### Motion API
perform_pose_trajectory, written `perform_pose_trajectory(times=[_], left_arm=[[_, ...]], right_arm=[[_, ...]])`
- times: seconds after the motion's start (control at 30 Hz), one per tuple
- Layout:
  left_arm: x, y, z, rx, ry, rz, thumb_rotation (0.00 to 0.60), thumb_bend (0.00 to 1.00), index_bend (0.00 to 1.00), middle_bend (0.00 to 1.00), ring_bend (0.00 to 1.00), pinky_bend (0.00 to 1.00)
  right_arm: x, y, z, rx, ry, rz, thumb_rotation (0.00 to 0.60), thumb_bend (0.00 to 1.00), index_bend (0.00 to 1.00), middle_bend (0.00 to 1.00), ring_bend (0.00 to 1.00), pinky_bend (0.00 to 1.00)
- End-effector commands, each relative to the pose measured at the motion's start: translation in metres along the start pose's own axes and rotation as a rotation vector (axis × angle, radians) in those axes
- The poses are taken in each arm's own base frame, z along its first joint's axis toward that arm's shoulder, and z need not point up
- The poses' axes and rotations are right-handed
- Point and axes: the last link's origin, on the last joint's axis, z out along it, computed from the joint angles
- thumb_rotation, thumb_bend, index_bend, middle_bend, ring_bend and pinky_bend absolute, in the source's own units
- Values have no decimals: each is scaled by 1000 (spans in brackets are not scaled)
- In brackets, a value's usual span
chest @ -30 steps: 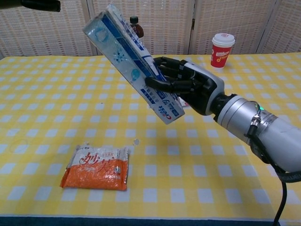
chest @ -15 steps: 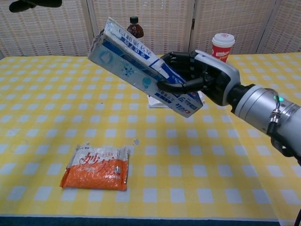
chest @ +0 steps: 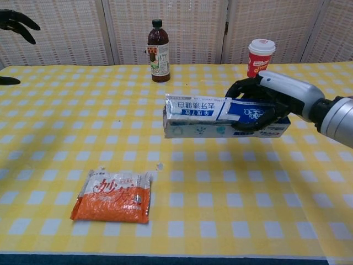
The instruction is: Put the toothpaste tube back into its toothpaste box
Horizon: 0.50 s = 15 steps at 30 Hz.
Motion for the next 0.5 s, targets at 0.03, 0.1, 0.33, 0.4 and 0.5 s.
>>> perform_pose_trajectory(times=[0.03, 0.1, 0.33, 0.4, 0.5], left_arm=[[-16, -3, -23, -17, -28, 72, 600, 213, 154, 252, 164, 132], [-21, -3, -29, -21, -37, 79, 600, 213, 147, 249, 161, 128], [-29, -4, -39, -15, -55, 67, 600, 213, 125, 245, 158, 116], [-31, -5, -40, -13, -60, 64, 600, 213, 125, 245, 159, 116], [-32, -4, -41, -16, -61, 70, 600, 212, 122, 244, 158, 116]], right_arm=[[-9, 21, -4, -74, -25, -52, 600, 324, 519, 372, 384, 338], [-15, 26, -2, -85, -33, -76, 600, 324, 519, 347, 374, 332], [-26, 32, 2, -97, -87, -92, 600, 324, 402, 229, 275, 267], [-27, 33, 1, -101, -102, -99, 600, 324, 356, 193, 237, 240], [-27, 33, 0, -102, -120, -104, 600, 324, 232, 101, 165, 179]])
